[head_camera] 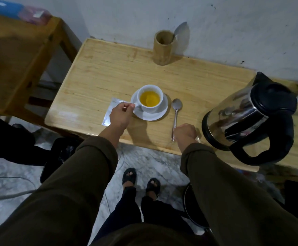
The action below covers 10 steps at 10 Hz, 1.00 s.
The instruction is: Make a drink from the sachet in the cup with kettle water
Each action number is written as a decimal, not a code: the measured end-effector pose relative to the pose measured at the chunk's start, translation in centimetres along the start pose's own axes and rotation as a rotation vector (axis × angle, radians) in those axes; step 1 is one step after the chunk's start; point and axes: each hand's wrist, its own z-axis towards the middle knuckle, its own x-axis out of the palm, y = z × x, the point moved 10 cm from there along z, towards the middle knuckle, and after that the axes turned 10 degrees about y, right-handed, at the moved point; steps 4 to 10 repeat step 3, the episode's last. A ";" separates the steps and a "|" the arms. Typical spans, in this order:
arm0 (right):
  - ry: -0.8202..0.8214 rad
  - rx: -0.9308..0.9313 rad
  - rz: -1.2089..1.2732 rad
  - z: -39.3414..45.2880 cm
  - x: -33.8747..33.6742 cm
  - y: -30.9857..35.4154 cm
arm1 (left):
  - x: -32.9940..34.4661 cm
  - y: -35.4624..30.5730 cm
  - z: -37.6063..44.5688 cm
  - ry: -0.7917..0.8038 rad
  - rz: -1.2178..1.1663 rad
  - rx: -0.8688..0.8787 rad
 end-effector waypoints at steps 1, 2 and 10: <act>-0.059 0.042 -0.117 0.3 -0.3 0.1 | -0.1 -0.2 -0.6 -0.002 0.004 -0.003; -0.110 0.041 -0.177 0.0 -0.9 0.5 | 0.0 -0.5 -0.9 0.017 0.013 0.002; -0.172 -0.003 -0.159 -0.8 -1.6 1.2 | -0.3 -1.4 -1.5 0.005 0.004 0.010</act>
